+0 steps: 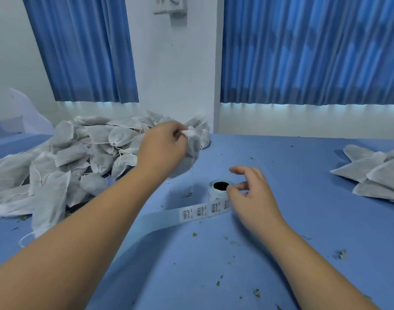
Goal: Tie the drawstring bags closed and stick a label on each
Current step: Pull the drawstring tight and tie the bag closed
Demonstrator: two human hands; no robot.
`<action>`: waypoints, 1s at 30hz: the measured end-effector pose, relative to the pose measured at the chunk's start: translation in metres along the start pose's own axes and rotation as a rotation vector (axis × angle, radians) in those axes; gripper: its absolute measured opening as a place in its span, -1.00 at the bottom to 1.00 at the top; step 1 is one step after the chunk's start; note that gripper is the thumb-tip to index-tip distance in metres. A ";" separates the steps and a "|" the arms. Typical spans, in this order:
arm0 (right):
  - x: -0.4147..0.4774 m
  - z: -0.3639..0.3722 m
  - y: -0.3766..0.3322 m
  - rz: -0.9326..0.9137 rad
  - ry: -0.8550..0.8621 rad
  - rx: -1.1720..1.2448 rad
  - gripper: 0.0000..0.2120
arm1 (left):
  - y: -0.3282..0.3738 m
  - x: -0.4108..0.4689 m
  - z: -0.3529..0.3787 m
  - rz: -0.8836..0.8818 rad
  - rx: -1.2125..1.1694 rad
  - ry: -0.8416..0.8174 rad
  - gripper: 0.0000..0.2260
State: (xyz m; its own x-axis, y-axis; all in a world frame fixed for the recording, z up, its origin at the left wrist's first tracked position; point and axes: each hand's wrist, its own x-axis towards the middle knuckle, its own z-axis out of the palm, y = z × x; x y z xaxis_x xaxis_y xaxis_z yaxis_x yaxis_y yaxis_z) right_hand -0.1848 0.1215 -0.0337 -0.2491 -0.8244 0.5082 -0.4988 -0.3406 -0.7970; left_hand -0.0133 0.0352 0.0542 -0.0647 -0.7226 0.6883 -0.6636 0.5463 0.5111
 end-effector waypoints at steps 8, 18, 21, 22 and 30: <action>0.003 -0.049 -0.013 -0.059 0.096 0.237 -0.77 | 0.088 -0.034 0.044 -0.121 -0.680 -0.195 -0.90; -0.003 -0.103 0.022 0.197 -0.093 0.292 -0.80 | 0.112 -0.080 0.121 -0.216 -0.635 -0.329 -0.90; 0.000 -0.107 0.021 0.236 -0.087 0.264 -0.74 | 0.106 -0.084 0.122 -0.207 -0.628 -0.279 -0.87; 0.001 -0.109 0.020 0.246 -0.088 0.262 -0.74 | 0.104 -0.084 0.120 -0.220 -0.644 -0.283 -0.87; 0.000 -0.132 0.016 0.303 -0.146 0.349 -0.72 | 0.101 -0.086 0.104 -0.214 -0.702 -0.283 -0.82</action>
State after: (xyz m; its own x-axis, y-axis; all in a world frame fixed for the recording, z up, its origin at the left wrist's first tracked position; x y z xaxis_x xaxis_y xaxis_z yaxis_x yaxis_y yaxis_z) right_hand -0.3027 0.1756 -0.0034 -0.2089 -0.9562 0.2051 -0.1076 -0.1860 -0.9766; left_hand -0.1527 0.1080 -0.0068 -0.2383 -0.8714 0.4289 -0.0633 0.4546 0.8884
